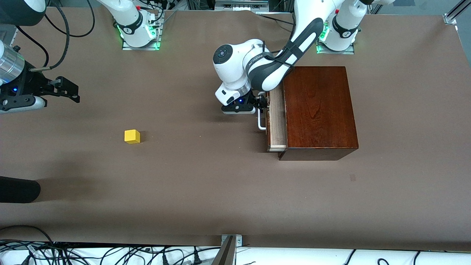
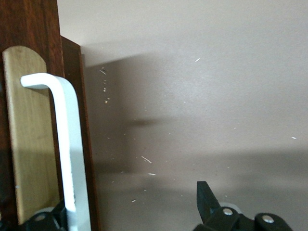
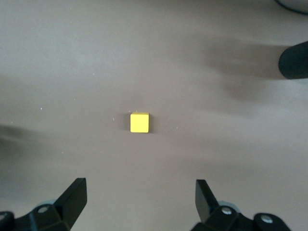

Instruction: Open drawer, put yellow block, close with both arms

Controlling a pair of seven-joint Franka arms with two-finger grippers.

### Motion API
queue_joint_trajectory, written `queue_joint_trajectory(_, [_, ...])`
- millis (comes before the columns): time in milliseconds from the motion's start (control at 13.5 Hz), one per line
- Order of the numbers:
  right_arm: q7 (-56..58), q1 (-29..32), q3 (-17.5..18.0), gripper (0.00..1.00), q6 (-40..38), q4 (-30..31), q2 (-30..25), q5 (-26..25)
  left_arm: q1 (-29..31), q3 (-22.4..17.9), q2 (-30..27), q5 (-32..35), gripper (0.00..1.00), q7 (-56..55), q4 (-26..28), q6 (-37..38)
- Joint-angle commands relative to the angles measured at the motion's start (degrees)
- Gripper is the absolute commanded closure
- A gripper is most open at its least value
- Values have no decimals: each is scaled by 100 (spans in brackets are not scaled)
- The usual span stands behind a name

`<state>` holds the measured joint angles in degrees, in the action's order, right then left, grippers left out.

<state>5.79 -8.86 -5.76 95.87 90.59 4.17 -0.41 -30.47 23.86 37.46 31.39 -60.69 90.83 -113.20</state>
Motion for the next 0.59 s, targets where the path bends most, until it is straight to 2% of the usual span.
queue_joint_trajectory(0, [98,34,39,0,142,-42,22,-3,-283,83,674,-177,0,-4,-732,-827])
queue_joint_trajectory(443, [124,86,13,0,63,-15,136,-73,-390,57,719,-239,0,5,-979,-635])
queue_joint_trajectory(517, [220,86,22,0,46,2,162,-99,-398,66,736,-239,0,13,-1171,-468])
